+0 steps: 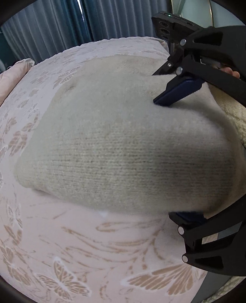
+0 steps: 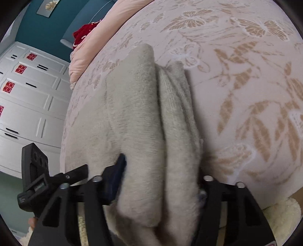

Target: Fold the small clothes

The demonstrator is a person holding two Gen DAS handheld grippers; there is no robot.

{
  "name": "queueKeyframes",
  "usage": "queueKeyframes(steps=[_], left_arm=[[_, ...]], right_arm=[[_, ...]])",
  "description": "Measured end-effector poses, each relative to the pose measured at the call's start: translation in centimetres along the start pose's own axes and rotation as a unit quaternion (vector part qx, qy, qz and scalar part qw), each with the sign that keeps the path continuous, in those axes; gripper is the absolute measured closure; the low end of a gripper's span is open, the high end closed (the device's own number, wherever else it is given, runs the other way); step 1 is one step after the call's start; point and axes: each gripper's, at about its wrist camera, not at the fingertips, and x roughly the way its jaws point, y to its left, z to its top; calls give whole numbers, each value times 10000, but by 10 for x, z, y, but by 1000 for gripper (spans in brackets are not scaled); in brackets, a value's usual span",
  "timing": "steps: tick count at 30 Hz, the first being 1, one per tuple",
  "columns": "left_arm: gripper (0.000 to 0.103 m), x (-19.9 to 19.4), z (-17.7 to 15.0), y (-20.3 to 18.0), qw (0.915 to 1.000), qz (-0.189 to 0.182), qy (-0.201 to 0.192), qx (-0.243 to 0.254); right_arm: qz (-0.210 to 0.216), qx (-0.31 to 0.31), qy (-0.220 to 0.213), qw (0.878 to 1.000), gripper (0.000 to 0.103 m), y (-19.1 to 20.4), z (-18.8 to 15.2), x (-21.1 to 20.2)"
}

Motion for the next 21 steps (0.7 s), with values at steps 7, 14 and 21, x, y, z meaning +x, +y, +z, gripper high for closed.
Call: queueKeyframes(steps=[7, 14, 21], left_arm=[[51, -52, -8, -41, 9941, 200, -381, 994], [53, -115, -16, -91, 9817, -126, -897, 1677], [52, -204, -31, -147, 9504, -519, -1911, 2399]], right_arm=[[300, -162, -689, 9970, 67, 37, -8, -59], [440, -327, -1485, 9874, 67, 63, -15, -142], [776, -922, -2585, 9585, 67, 114, -14, -231]])
